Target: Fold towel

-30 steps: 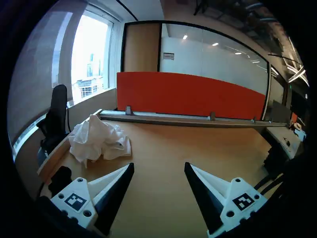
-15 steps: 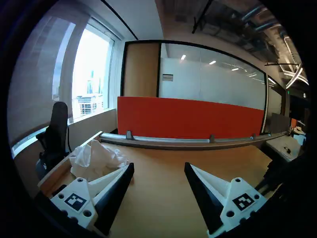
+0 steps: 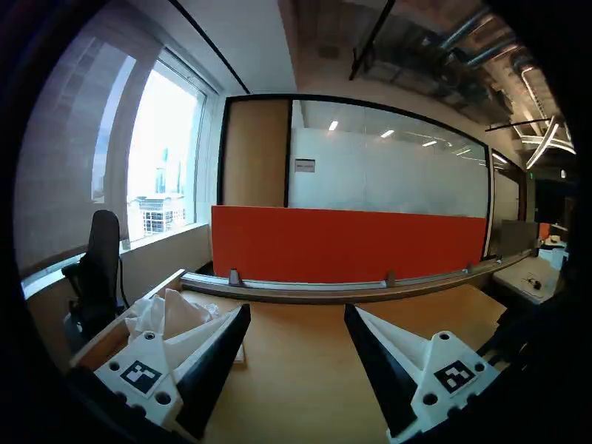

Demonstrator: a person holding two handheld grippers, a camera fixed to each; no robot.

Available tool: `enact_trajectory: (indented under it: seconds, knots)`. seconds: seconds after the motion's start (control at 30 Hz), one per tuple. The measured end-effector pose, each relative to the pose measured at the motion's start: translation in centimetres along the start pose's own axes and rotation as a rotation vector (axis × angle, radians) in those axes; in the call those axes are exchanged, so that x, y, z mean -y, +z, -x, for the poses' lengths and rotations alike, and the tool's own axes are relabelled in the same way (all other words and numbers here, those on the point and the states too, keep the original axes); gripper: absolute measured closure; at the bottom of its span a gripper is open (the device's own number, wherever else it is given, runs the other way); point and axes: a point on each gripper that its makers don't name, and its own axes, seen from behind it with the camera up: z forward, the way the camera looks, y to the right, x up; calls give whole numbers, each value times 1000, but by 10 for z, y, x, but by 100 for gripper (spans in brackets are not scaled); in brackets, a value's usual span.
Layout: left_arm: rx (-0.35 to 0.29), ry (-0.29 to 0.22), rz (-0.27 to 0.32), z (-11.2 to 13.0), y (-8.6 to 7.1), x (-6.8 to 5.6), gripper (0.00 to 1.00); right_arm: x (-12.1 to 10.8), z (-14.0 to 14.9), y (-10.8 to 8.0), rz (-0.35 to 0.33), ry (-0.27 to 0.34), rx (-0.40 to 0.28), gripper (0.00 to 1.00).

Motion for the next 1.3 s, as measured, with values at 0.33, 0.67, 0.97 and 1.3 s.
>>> enact_trajectory:
  seconds: [0.33, 0.67, 0.97, 1.3]
  knots:
    - [-40, -17, 12, -17, 4, 2, 6, 55, -9, 14, -53, 13, -15, 9]
    - [-55, -26, 27, -20, 7, 5, 6, 88, -11, 19, -91, 41, -17, 9]
    - [-73, -27, 32, -27, 10, 6, 6, 95, -18, 21, -88, 44, -27, 9]
    - [-82, -15, 46, -27, 12, 4, 6, 108, -19, 23, -87, 43, -25, 9]
